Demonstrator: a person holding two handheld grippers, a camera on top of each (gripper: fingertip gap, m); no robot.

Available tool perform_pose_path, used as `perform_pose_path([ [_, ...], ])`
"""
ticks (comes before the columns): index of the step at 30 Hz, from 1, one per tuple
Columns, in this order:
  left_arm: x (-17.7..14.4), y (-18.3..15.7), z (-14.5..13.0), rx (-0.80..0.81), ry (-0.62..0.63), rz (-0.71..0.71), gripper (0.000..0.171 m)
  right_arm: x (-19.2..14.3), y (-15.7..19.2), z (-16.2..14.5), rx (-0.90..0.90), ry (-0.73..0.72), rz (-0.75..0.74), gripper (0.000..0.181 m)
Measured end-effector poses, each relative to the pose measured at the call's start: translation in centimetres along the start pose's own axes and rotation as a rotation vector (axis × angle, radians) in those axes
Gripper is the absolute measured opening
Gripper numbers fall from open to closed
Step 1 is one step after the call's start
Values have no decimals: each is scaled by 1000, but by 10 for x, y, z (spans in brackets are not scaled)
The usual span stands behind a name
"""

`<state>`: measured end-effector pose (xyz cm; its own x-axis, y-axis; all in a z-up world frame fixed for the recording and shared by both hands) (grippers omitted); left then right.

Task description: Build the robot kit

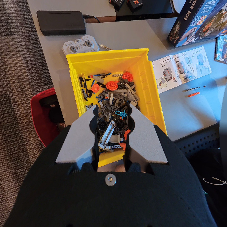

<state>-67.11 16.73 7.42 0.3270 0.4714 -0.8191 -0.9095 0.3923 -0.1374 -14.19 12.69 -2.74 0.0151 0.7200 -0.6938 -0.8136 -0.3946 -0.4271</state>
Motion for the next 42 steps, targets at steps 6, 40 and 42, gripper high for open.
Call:
perform_pose_path([
  [6, -1, 0, 0, 3, -4, 0, 44, 1, 0, 0, 0, 3, 3, 6],
  [40, -13, 25, -11, -100, -41, -6, 43, -18, 225, 298, -677, -466, 894, 13],
  [42, -18, 30, -14, -125, -61, 9, 43, 9, 256, 326, -702, -383, 909, 12],
])
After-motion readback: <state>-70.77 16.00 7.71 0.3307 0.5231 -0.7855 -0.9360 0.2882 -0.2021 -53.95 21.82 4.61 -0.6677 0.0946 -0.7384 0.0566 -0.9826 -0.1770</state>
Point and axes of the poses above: each gripper's, where its closed fingertips meet, x out along the fingers, z out of its top, y = z × x across the jaws, the point moved 8 cm from there along -x, back along the fingers, and after that the axes turned 6 degrees about z, right-handed, at the moved point
